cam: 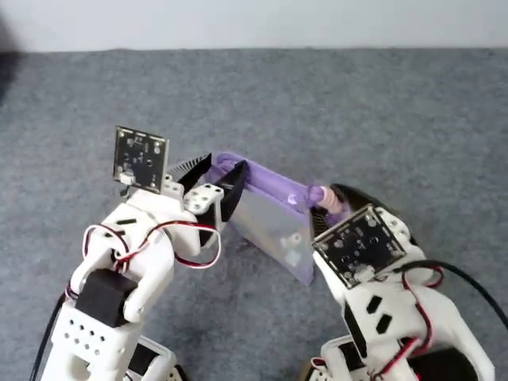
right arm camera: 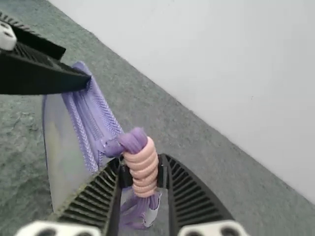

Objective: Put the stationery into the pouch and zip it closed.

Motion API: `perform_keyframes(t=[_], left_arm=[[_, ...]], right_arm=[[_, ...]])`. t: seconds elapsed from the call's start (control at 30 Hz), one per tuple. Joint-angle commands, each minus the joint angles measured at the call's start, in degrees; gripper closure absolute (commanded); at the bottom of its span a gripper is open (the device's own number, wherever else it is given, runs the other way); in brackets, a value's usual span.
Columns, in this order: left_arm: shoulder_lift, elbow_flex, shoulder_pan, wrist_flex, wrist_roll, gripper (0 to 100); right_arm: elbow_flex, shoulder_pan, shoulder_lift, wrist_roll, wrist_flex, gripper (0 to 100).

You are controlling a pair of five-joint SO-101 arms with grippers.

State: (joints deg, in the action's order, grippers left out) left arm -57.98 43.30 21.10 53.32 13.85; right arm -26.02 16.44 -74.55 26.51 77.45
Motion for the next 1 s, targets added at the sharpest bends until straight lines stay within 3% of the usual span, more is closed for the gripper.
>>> perform_keyframes(t=[0.0,0.33,0.97], left_arm=[[0.62,1.63,0.09,0.09,-1.41,86],[0.62,5.32,0.0,0.18,-1.41,86],[0.53,5.76,-0.35,0.18,-1.41,86]], right_arm=[[0.26,-4.26,-1.27,1.67,1.01,99.1],[-1.85,-6.46,-6.9,3.52,8.84,99.1],[-14.42,-22.2,-25.71,3.96,14.99,99.1]])
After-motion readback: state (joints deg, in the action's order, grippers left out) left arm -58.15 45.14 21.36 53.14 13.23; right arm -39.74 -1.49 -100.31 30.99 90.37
